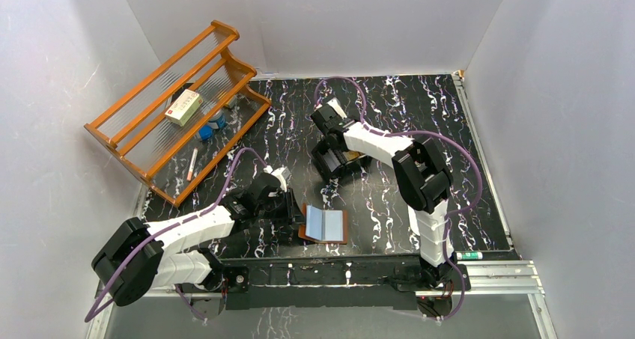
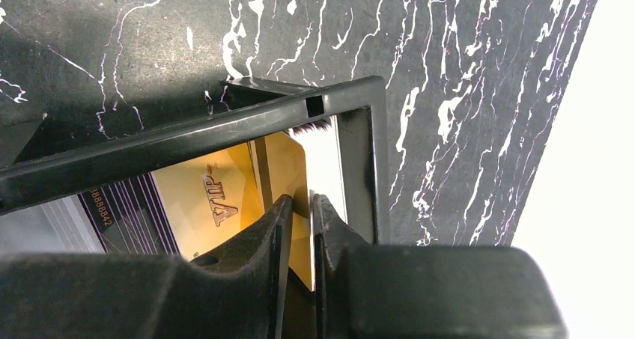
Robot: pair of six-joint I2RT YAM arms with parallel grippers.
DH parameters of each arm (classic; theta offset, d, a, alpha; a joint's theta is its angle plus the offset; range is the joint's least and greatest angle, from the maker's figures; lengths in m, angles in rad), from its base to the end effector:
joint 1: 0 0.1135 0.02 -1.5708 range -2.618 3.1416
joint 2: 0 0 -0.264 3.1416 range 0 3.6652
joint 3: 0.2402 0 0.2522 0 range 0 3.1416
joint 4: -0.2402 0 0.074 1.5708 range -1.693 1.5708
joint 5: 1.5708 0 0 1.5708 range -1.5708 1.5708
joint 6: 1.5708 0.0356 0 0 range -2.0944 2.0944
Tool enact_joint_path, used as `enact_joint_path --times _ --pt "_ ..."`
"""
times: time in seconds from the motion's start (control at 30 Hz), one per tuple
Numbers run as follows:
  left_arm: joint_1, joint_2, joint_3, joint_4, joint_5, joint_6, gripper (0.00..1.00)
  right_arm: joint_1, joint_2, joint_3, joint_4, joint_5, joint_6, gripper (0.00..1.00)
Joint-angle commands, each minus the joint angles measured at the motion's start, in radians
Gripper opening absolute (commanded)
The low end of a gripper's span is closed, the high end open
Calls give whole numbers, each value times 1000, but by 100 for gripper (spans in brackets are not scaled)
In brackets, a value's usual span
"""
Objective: Put the credit cards into the card holder
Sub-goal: Pick up the credit card from the storage box.
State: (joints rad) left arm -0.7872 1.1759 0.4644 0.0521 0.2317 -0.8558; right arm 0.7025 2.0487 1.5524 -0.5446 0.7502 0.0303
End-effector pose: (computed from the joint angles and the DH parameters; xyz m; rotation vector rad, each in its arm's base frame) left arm 0.1559 -0.1680 0.1761 0.0560 2.4679 -1.0797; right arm 0.3484 0.2632 0.1977 -0.5315 2.2734 -0.6277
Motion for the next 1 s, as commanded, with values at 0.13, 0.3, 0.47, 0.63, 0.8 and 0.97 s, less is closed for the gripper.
enact_joint_path --times 0.13,0.3,0.47,0.63,0.8,0.97 --pt "3 -12 -1 3 4 3 18 0 -63 58 -14 25 34 21" --pt "3 -18 2 -1 1 3 18 -1 -88 63 -19 13 41 17" --pt "3 -22 7 -11 -4 2 19 0 -107 87 -54 -42 67 11" --pt "3 -28 17 -40 -21 1 25 -1 -149 81 -75 -155 118 6" --pt "3 -45 36 -94 -37 4 32 0 -184 96 -105 -233 153 0" --pt "4 -100 49 -158 -77 -2 34 1 -237 102 -124 -327 190 0"
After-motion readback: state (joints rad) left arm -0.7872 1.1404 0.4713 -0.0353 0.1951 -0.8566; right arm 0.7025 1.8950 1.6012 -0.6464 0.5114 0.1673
